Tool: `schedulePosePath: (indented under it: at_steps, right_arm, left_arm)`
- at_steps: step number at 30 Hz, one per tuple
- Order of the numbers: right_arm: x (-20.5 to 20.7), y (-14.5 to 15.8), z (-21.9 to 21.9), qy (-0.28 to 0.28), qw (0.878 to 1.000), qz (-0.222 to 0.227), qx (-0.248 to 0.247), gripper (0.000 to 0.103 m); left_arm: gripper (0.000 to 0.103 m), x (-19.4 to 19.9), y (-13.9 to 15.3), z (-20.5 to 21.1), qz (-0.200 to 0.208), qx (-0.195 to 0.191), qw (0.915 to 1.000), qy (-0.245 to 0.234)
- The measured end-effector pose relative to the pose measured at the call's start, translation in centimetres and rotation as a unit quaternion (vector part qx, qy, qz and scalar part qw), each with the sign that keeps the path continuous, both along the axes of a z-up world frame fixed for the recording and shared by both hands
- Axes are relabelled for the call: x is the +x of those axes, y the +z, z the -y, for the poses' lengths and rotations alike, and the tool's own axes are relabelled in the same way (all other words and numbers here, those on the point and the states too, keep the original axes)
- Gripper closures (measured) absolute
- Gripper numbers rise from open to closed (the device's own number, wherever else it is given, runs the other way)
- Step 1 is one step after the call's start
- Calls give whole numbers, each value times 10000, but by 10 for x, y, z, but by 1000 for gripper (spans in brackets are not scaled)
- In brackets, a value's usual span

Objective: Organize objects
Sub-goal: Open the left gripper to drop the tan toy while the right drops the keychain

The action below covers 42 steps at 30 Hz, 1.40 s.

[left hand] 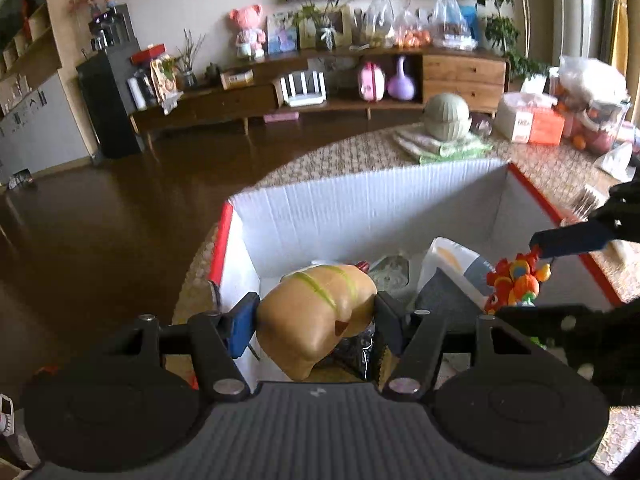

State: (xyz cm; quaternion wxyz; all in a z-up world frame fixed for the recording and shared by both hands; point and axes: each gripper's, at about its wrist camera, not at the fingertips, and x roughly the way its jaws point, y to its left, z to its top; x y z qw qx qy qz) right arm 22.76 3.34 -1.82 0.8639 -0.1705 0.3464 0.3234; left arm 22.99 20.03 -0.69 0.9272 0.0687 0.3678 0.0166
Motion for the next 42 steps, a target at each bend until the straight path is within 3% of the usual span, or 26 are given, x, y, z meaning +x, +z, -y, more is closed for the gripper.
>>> schedulePosePath:
  at_steps: [10,15,18,26,42]
  right_arm:
    - [-2,-10,3,27,9997,-220,94,50]
    - [-3,-6,10,48,9995,-231,210,39]
    - [-7,0,16,44,9992,-220,332,38]
    - [-19,17,41,-32,9982,-193,567,36]
    - [-51,46,100,-203,9955,-58,924,29]
  left_arm:
    - [40,24,-19,4,-402,-49,9992,10]
    - [38,24,-20,6,-471,-91,9988,46]
    - [30,22,-22,7,-521,-80,9986,69]
    - [24,6,-15,9,-375,-110,9991,151]
    - [24,-38,22,42,82,-266,9996,-61]
